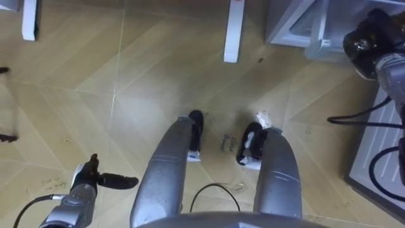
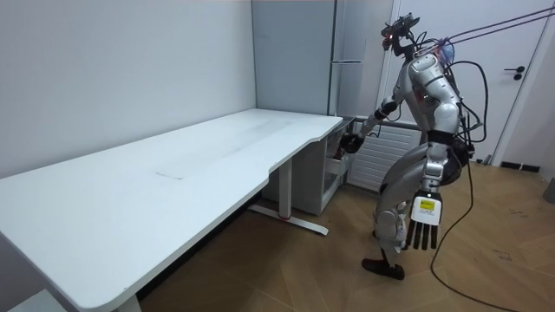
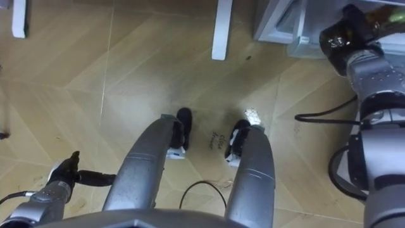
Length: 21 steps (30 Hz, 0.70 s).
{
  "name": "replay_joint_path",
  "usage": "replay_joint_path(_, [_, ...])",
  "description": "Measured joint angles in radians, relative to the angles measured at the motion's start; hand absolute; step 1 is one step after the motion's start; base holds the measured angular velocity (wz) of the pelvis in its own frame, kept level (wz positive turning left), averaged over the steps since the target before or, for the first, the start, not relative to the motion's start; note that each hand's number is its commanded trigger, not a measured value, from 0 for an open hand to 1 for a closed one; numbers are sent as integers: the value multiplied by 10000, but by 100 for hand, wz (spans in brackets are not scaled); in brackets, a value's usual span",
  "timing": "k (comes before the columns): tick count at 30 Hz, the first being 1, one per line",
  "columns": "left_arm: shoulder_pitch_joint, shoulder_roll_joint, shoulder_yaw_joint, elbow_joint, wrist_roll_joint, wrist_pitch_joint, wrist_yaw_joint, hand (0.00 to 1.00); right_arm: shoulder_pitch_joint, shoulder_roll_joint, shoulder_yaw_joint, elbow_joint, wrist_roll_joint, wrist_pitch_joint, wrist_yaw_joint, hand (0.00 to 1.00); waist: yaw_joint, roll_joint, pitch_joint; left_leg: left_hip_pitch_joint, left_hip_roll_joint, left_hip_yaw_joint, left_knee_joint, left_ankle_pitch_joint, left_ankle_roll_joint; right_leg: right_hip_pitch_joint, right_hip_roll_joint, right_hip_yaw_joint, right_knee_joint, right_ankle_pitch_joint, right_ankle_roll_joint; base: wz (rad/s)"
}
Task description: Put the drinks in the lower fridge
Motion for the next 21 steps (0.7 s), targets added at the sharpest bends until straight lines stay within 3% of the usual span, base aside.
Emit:
replay_joint_path(8, [8,27,-6,-121,25,-40,485,0,-19,-72,-371,207,366,-3,-414,100,-151,-8,8,-8,118,133,-18,-52,22,-31,-5,-42,-52,-19,-40,-3])
replay_joint_path(15, [371,370,3,-1081,29,-83,743,0,6,-151,-591,529,369,0,-406,100,-276,-13,10,-122,136,210,-65,-79,17,-190,-41,-50,-57,-41,-76,0])
replay_joint_path(21, [615,411,1,-1179,11,-97,877,0,5,-210,-582,576,368,-6,-349,100,-421,-15,11,-112,154,238,-96,-105,10,-187,-14,-28,-90,-44,-74,0])
